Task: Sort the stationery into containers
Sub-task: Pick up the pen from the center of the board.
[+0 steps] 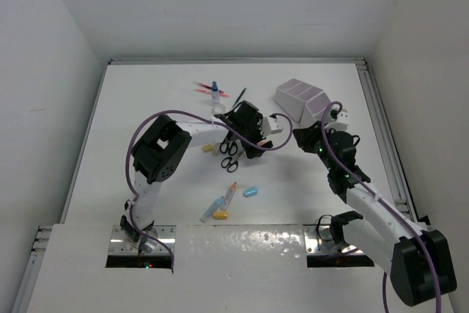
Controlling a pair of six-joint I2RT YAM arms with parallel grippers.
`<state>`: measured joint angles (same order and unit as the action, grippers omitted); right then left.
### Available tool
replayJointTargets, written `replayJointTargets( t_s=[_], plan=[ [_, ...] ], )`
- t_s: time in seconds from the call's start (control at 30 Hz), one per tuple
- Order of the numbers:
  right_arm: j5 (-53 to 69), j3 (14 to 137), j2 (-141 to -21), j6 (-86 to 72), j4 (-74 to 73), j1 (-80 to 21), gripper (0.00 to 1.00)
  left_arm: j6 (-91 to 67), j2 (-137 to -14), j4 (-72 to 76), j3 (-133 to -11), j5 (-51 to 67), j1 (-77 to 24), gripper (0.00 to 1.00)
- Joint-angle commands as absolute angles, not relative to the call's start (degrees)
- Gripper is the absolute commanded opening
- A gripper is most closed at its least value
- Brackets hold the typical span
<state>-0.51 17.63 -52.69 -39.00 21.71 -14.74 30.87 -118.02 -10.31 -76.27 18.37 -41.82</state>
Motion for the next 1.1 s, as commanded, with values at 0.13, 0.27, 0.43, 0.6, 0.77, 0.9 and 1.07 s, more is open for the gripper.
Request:
replayJointTargets(
  t_s=[0.13,0.27,0.43,0.6,0.77,0.9,1.07],
  plan=[
    [0.1,16.9,-47.9,-37.2,20.8,-14.6,0.00,31.4,-120.5,-12.0,-80.3,19.2,-41.7,0.76],
    [0.1,15.6,-44.9,-36.5,21.4,-14.6,0.00,30.6,-120.1,-16.6,-80.5,18.1,-42.1,0.71],
    [0.1,16.9,-45.0,-35.4,20.3,-14.5,0.00,30.5,-119.9,-21.4,-80.9,15.5,-42.8,0.67],
    [0.3,17.1,-46.4,-35.9,21.3,-14.6,0.00,29.6,-120.1,-17.2,-79.8,14.2,-43.4,0.43],
    [0.4,17.1,-46.7,-36.3,21.0,-14.5,0.00,31.7,-120.7,-14.2,-79.0,15.2,-43.9,0.28],
    [0.2,17.8,-45.6,-35.6,19.3,-14.5,0.00,31.5,-121.0,-13.2,-78.3,16.8,-42.8,0.00],
    [0.3,19.9,-45.4,-36.3,16.1,-14.5,0.00,28.6,-119.6,-20.8,-86.8,21.3,-40.7,0.00]
  ],
)
